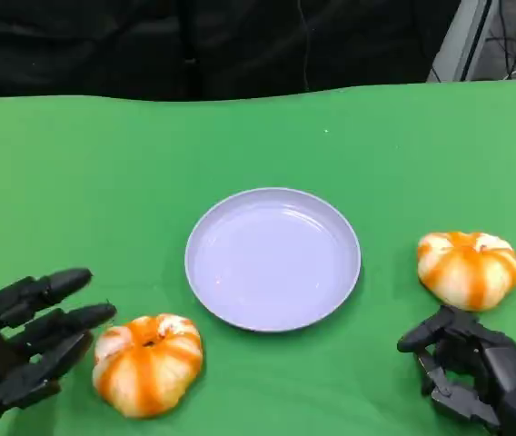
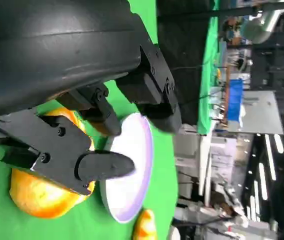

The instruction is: Grasp the bread from the table and place it into the plate.

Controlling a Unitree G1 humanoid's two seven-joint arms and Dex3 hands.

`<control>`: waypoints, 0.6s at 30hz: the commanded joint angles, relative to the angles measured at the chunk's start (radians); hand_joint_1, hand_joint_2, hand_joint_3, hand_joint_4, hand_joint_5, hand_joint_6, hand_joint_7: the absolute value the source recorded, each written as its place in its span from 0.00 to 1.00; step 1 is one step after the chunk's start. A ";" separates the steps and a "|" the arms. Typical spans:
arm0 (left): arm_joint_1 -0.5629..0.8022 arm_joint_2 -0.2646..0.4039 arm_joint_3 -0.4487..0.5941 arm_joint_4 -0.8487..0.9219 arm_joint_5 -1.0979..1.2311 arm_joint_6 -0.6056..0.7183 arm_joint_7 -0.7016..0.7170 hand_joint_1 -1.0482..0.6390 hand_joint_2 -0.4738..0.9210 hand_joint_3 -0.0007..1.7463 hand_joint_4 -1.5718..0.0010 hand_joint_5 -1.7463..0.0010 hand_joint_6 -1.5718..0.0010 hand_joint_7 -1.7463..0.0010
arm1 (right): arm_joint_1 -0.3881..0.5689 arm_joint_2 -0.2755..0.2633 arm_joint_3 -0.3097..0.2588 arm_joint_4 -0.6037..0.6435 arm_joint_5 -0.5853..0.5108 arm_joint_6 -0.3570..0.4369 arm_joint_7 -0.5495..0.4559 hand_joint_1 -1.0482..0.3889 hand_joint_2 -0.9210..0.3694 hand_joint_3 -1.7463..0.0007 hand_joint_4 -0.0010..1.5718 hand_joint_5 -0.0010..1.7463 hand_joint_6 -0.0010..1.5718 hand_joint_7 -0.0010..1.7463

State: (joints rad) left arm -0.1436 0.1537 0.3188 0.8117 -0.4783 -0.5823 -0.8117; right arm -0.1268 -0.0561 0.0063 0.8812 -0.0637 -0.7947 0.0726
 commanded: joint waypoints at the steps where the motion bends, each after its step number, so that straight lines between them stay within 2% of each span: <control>1: -0.004 0.021 0.023 0.036 -0.011 -0.061 -0.091 0.19 1.00 0.08 0.66 1.00 0.71 1.00 | 0.002 -0.015 -0.010 0.012 0.005 -0.003 0.002 0.63 0.06 0.62 0.44 1.00 0.47 0.71; 5: -0.005 0.049 -0.012 0.048 0.087 -0.181 -0.089 0.08 1.00 0.08 0.76 1.00 0.78 1.00 | 0.002 -0.015 -0.010 0.010 0.004 0.000 0.001 0.63 0.06 0.62 0.44 1.00 0.48 0.71; 7: 0.014 0.069 -0.054 0.011 0.210 -0.278 -0.025 0.05 1.00 0.09 0.78 0.99 0.79 0.99 | 0.001 -0.017 -0.009 0.011 0.000 0.000 -0.003 0.63 0.07 0.62 0.44 1.00 0.48 0.71; 14: 0.041 0.134 -0.147 -0.016 0.528 -0.432 0.217 0.04 1.00 0.10 0.79 1.00 0.78 0.99 | -0.002 -0.017 -0.008 0.015 -0.005 -0.004 -0.010 0.62 0.07 0.62 0.44 1.00 0.48 0.71; 18: 0.060 0.170 -0.183 -0.046 0.699 -0.426 0.395 0.02 1.00 0.13 0.81 1.00 0.79 1.00 | -0.003 -0.015 -0.009 0.018 0.004 -0.003 0.001 0.62 0.07 0.62 0.44 1.00 0.48 0.71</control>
State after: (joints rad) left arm -0.1015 0.2810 0.1527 0.7903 0.1403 -1.0027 -0.5116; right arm -0.1304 -0.0565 0.0064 0.8862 -0.0643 -0.7956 0.0714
